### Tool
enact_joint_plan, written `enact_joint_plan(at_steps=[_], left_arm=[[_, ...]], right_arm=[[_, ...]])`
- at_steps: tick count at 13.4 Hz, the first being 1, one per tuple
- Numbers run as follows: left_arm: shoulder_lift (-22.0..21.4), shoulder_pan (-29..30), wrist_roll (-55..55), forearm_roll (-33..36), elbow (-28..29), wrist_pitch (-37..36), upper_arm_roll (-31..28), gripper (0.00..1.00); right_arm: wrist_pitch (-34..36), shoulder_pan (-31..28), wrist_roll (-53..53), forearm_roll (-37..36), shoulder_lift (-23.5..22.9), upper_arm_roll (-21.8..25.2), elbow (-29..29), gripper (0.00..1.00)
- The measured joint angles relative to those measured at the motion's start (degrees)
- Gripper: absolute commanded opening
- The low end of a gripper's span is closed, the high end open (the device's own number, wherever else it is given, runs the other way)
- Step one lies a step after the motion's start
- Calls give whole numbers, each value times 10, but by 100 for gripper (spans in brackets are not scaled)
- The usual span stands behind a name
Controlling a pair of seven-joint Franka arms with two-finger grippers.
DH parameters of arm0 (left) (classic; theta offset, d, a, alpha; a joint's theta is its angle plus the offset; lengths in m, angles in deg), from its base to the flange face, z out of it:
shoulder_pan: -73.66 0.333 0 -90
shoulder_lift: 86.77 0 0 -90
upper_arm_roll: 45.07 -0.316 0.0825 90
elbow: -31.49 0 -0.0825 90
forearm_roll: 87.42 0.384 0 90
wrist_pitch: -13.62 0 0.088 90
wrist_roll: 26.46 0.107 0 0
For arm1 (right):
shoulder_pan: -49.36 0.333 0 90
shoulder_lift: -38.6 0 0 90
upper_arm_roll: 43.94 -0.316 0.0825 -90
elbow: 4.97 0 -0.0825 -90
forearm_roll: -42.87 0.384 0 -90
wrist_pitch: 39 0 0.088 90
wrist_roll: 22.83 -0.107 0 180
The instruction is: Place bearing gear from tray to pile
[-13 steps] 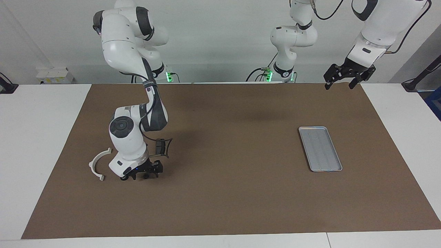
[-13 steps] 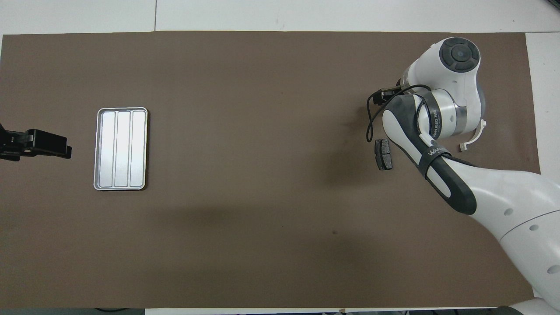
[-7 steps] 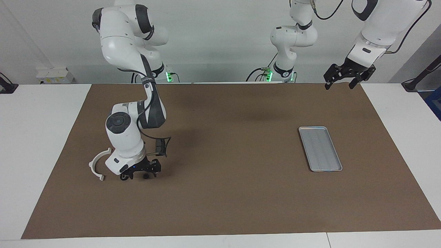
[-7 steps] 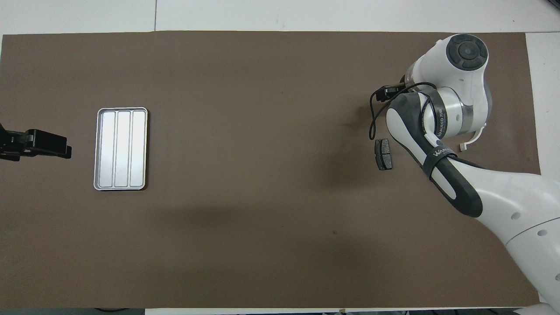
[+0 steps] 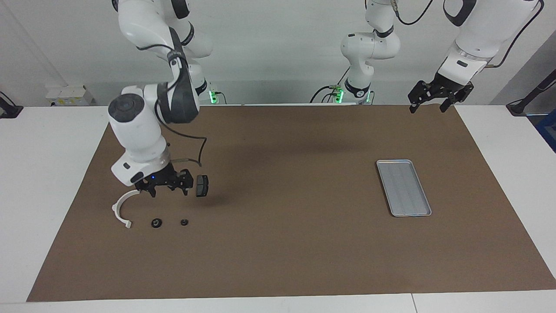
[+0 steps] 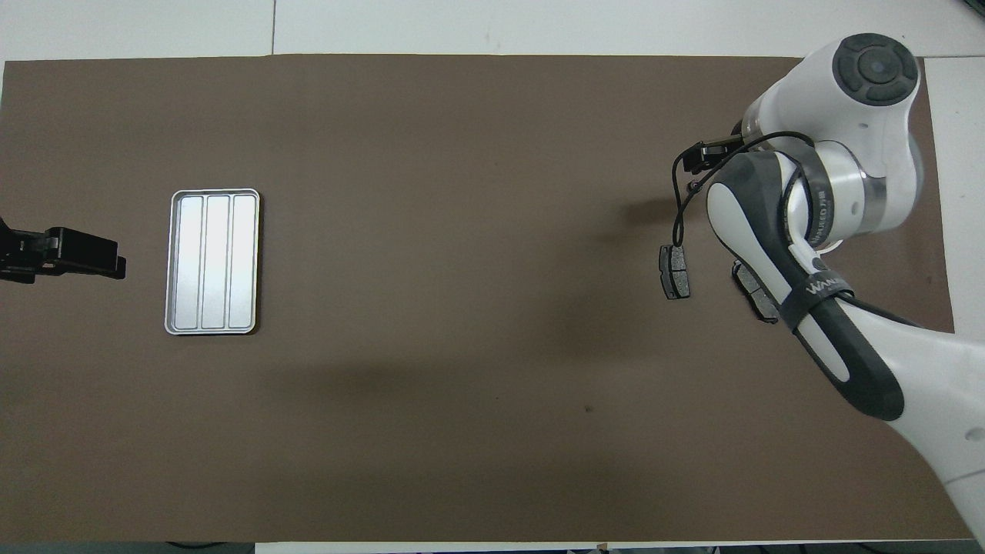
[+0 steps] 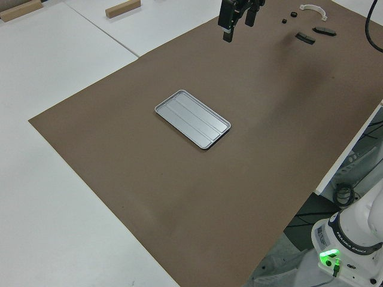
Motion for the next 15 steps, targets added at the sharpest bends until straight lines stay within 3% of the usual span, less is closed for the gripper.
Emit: enact_joint_plan(at_steps=[3,6,9,15], left_arm=[[0,0,0,0,0,0,0,100],[0,0,0,0,0,0,0,100],[0,0,0,0,0,0,0,100],[0,0,0,0,0,0,0,100]], right_arm=[[121,0,0,10,122,0,-10,100],[181,0,0,15,200,-1,-23,100],[199,-1,0,26,227,-1,-32,100],[242,-4,0,44,228,0,-35,100]])
